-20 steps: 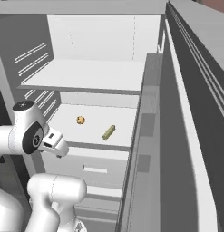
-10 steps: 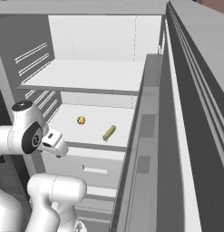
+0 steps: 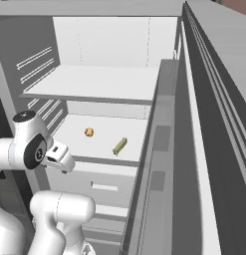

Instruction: Pick the egg and butter from the fridge and place them by the bowl for mixing.

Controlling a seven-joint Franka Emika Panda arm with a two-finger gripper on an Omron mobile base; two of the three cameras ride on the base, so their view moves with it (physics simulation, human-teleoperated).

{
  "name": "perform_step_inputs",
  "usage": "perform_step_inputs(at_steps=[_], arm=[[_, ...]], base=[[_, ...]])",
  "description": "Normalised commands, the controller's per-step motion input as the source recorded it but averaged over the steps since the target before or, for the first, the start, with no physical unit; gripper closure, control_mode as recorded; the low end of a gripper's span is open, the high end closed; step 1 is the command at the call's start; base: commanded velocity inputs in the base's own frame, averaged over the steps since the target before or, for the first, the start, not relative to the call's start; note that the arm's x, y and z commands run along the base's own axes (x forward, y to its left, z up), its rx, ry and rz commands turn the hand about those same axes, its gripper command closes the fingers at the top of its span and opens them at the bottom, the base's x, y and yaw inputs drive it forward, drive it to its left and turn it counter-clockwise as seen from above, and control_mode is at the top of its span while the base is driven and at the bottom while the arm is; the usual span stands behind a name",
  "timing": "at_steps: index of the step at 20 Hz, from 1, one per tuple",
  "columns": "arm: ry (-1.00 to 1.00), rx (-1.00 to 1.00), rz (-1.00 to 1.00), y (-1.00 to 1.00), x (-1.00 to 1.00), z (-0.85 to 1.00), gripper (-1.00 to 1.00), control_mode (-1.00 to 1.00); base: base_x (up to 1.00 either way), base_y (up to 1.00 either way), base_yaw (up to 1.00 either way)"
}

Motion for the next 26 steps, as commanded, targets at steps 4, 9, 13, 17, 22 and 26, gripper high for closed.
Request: perform_step_inputs(at_steps=[4,9,13,17,22,26], arm=[[-0.03,0.00,0.05,-0.04,0.00,0.00,-1.00,-1.00],[-0.05,0.00,0.04,-0.09,-0.04,0.00,-1.00,-1.00],[-0.01,0.00,0.00,-0.12,-0.12,0.03,-1.00,-1.00],[-0.17,0.00,0.02,-0.19,-0.01,0.04,-1.00,-1.00],[-0.18,0.00,0.00,-0.22,0.04,0.08,-1.00,-1.00],[-0.19,0.00,0.00,-0.13,0.13,0.04,-1.00,-1.00]], base=[[0.00,-0.01,0.01],[0.00,0.00,0.00],[0.00,0.00,0.00],[0.00,0.00,0.00],[0.00,0.00,0.00],[0.00,0.00,0.00]])
